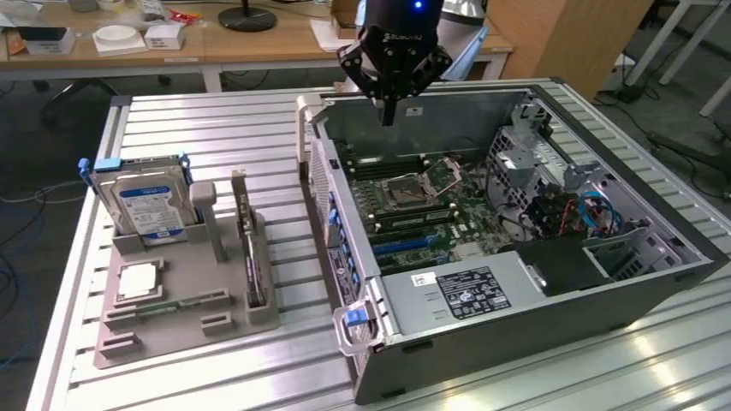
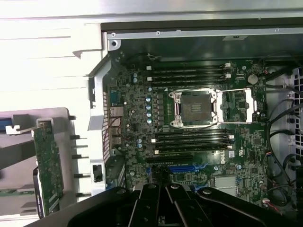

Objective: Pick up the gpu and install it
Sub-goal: 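Reach for the gpu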

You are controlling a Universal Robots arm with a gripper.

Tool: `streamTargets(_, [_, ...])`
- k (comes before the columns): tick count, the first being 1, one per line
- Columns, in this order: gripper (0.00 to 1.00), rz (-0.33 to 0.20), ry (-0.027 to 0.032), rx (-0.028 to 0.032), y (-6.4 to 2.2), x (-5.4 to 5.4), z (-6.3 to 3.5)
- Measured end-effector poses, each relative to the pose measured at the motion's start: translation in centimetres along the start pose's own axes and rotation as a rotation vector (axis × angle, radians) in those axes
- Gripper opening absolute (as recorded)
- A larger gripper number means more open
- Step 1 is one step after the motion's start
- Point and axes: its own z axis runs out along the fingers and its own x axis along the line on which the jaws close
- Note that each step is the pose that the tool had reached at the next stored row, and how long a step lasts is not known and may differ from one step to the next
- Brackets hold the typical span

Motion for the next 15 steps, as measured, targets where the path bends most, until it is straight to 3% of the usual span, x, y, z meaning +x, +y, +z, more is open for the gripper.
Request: streamTargets(15, [0.10,0.000,0.0000,-0.0001,-0.15,1.8,-0.05])
